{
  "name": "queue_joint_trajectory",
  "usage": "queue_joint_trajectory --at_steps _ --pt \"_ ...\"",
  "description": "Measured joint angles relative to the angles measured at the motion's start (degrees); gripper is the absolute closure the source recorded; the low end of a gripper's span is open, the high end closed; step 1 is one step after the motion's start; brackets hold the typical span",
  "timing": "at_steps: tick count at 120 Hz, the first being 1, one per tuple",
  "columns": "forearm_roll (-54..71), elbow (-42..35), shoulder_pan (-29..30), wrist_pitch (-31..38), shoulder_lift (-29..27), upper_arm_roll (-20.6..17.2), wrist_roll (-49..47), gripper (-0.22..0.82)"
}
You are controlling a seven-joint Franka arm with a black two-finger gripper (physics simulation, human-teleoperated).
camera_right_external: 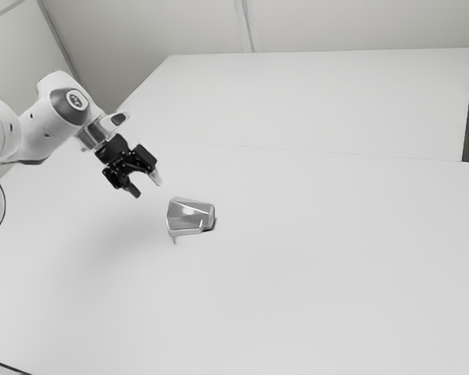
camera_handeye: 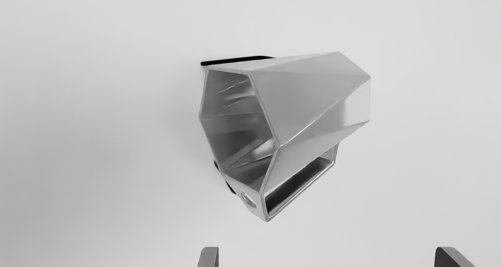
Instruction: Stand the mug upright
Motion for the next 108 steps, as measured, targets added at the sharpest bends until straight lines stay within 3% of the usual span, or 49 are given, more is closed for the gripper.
queue_joint_trajectory --at_steps 41,108 --pt "-7.9 0.9 3.3 0.7 6.8 -0.1 10.5 0.00" --pt "-20.8 1.4 3.6 -1.8 12.2 -1.3 18.8 0.00"
